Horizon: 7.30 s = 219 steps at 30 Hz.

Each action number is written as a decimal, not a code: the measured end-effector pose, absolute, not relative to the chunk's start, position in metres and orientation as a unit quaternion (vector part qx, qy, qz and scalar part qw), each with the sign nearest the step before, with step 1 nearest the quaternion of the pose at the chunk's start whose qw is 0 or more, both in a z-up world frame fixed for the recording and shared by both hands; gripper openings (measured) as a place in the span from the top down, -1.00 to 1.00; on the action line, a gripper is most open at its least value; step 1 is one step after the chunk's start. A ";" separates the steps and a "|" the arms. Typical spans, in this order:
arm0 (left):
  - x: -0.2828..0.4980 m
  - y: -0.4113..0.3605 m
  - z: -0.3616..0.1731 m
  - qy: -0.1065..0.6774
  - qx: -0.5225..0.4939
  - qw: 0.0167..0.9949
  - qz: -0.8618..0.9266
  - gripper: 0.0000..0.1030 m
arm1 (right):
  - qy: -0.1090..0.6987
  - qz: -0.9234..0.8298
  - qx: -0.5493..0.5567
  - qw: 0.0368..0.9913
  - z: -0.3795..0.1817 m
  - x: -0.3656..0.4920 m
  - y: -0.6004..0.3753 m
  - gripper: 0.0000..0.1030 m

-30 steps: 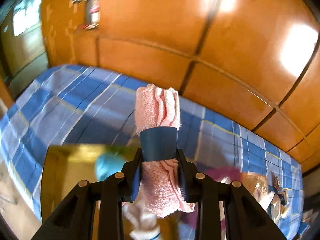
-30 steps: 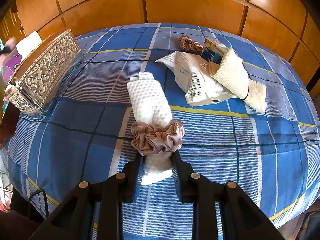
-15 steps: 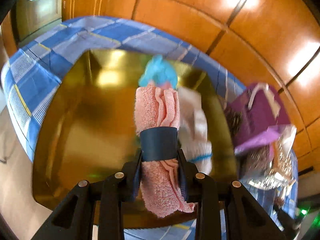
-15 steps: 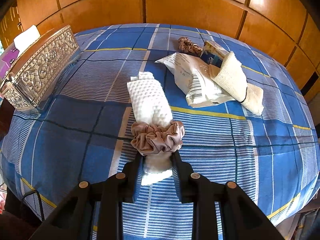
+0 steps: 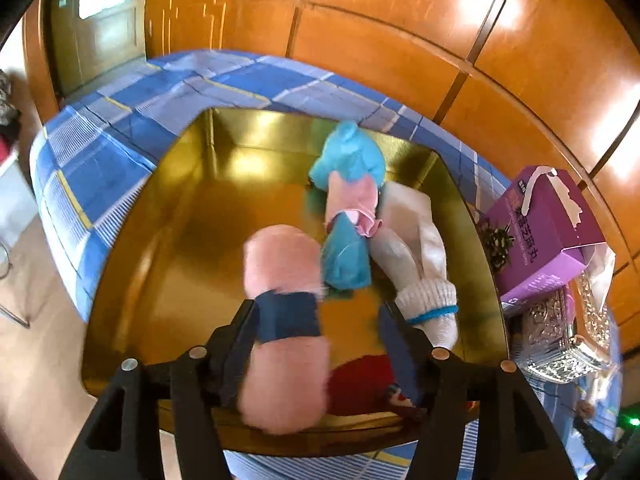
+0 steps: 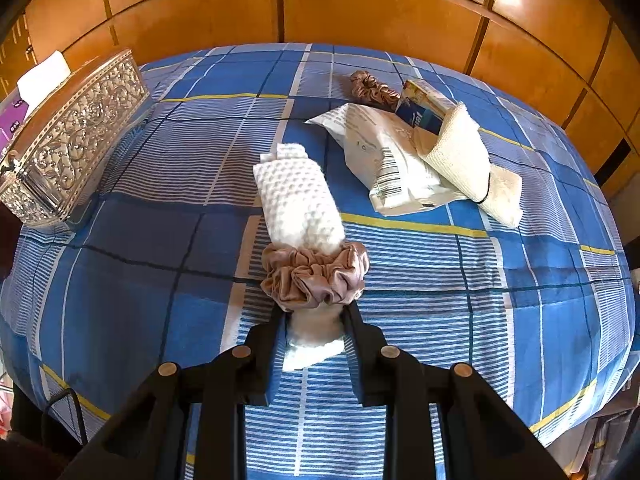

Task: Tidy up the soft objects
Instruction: 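Carry the pink towel roll into the gold tray and open the left gripper, then carry the white mesh sponge into the gold tray and open the right gripper, then move both grippers back from the tray to the remaining items on the bed, then grasp the brown satin scrunchie with the left gripper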

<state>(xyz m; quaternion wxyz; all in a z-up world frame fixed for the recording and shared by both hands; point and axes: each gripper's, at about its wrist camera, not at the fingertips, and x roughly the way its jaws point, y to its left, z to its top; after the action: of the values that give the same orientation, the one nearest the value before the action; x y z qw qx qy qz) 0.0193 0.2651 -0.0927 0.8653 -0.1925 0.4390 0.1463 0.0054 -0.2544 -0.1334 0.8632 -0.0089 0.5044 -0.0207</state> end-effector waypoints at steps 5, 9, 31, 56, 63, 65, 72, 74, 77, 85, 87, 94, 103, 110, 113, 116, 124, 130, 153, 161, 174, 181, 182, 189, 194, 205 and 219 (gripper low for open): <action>0.006 0.260 -0.087 0.431 -0.177 0.873 0.141 -0.21 | 0.509 -0.020 -0.014 0.860 -0.132 0.012 -0.252 0.52; 0.002 0.255 -0.085 0.429 -0.175 0.876 0.133 -0.21 | 0.507 -0.010 -0.012 0.862 -0.122 0.024 -0.247 0.52; -0.005 0.223 -0.053 0.389 -0.086 0.909 0.121 -0.30 | 0.469 0.068 -0.043 0.880 -0.022 0.205 -0.143 0.52; -0.016 0.231 -0.043 0.364 -0.090 0.916 0.141 -0.30 | 0.401 0.405 -0.167 0.805 -0.016 0.063 0.091 0.52; -0.019 0.239 -0.041 0.356 -0.094 0.917 0.156 -0.30 | 0.427 0.410 -0.190 0.784 -0.057 0.052 0.116 0.52; -0.018 0.241 -0.042 0.357 -0.096 0.915 0.159 -0.30 | 0.432 0.409 -0.196 0.779 -0.066 0.050 0.125 0.52; -0.017 0.246 -0.044 0.359 -0.098 0.913 0.166 -0.30 | 0.450 0.382 -0.227 0.774 -0.097 0.057 0.151 0.50; -0.017 0.247 -0.044 0.360 -0.100 0.913 0.166 -0.30 | 0.454 0.386 -0.215 0.774 -0.098 0.058 0.150 0.45; -0.018 0.247 -0.045 0.358 -0.101 0.913 0.168 -0.30 | 0.459 0.385 -0.203 0.775 -0.096 0.058 0.146 0.35; -0.019 0.246 -0.043 0.353 -0.100 0.915 0.169 -0.30 | 0.449 0.387 -0.159 0.790 -0.084 0.051 0.125 0.20; -0.020 0.245 -0.041 0.350 -0.100 0.916 0.168 -0.30 | 0.444 0.386 -0.152 0.795 -0.080 0.048 0.119 0.20; -0.022 0.241 -0.037 0.345 -0.095 0.919 0.164 -0.30 | 0.417 0.370 -0.123 0.821 -0.061 0.040 0.091 0.19; -0.024 0.229 -0.031 0.339 -0.083 0.925 0.153 -0.30 | 0.383 0.346 -0.090 0.852 -0.037 0.028 0.049 0.20; -0.025 0.218 -0.023 0.331 -0.067 0.931 0.141 -0.30 | 0.358 0.321 -0.065 0.874 -0.021 0.024 0.011 0.20; -0.025 0.213 -0.017 0.325 -0.059 0.934 0.133 -0.30 | 0.351 0.307 -0.052 0.883 -0.016 0.025 -0.006 0.20; -0.025 0.206 -0.011 0.319 -0.048 0.938 0.124 -0.30 | 0.345 0.287 -0.034 0.893 -0.011 0.026 -0.029 0.20; -0.017 0.178 0.007 0.306 -0.018 0.949 0.079 -0.30 | 0.338 0.210 0.013 0.917 -0.008 0.029 -0.109 0.20; -0.005 0.138 0.025 0.292 0.010 0.956 0.014 -0.30 | 0.369 0.125 0.044 0.920 -0.029 0.022 -0.186 0.20; 0.130 -0.144 -0.002 0.445 0.018 0.861 -0.245 -0.19 | 0.465 -0.009 0.108 0.879 -0.131 -0.037 -0.318 0.19; 0.212 -0.202 -0.063 0.540 -0.041 0.810 -0.224 0.06 | 0.453 0.001 0.123 0.883 -0.132 -0.038 -0.319 0.18; 0.306 -0.276 -0.113 0.578 -0.022 0.797 -0.173 -0.26 | 0.433 0.020 0.198 0.879 -0.135 -0.037 -0.336 0.18; 0.311 -0.305 -0.133 0.573 0.070 0.798 -0.174 -0.23 | 0.424 0.029 0.223 0.877 -0.137 -0.035 -0.341 0.18; 0.307 -0.303 -0.131 0.560 0.075 0.805 -0.178 0.01 | 0.423 0.029 0.224 0.877 -0.137 -0.036 -0.342 0.18; 0.298 -0.252 -0.124 0.568 0.031 0.801 -0.187 0.83 | 0.423 0.026 0.221 0.879 -0.136 -0.037 -0.341 0.18; 0.280 -0.210 -0.113 0.568 0.007 0.805 -0.168 0.83 | 0.424 0.022 0.210 0.881 -0.136 -0.036 -0.336 0.18; 0.168 -0.176 -0.121 0.538 0.083 0.815 -0.197 0.83 | 0.429 0.018 0.191 0.883 -0.135 -0.035 -0.331 0.18; 0.117 -0.162 -0.132 0.492 0.130 0.825 -0.247 0.83 | 0.417 -0.036 0.092 0.904 -0.099 -0.027 -0.353 0.18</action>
<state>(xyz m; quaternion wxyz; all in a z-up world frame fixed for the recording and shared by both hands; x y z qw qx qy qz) 0.1171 -0.1625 -0.1315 0.8249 0.1297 0.4917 -0.2469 -0.0270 -0.3535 -0.0989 0.9037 0.0918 0.4166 -0.0359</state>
